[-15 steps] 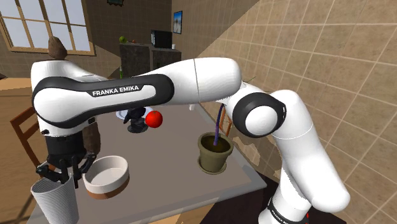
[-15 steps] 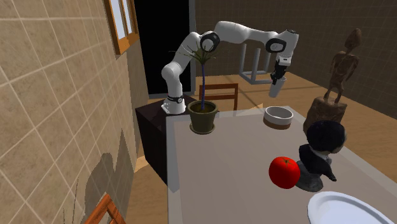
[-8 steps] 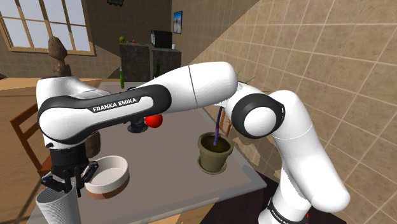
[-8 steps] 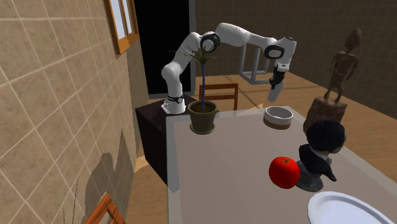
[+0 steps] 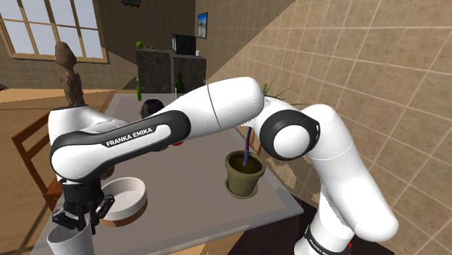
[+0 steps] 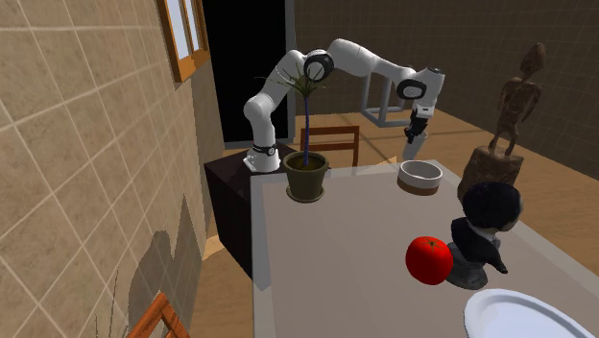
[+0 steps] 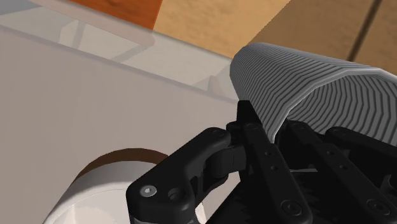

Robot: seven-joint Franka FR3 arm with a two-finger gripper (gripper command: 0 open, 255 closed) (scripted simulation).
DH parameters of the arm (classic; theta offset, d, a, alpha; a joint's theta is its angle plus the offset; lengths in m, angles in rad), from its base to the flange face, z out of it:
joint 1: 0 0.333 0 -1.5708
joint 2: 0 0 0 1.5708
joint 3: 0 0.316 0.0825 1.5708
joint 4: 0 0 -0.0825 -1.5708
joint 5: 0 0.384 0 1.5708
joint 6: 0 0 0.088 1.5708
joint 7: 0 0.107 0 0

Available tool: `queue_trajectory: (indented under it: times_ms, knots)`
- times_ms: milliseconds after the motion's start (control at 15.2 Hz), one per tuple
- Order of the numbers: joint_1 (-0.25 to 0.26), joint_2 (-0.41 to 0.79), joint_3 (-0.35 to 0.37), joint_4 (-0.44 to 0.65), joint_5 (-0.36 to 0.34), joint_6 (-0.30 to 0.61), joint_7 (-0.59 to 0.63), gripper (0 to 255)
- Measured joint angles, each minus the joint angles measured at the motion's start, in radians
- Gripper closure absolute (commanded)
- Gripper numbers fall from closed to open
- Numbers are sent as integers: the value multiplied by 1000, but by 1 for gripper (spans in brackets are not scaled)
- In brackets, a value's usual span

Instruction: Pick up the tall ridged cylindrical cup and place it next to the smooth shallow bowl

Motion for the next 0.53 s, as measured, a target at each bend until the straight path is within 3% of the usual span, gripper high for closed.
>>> queue_trajectory:
  times_ms: [462, 528]
  knots:
    - [-1, 2, 0, -8, 0, 9, -2, 255]
    - [-1, 2, 0, -8, 0, 9, -2, 0]
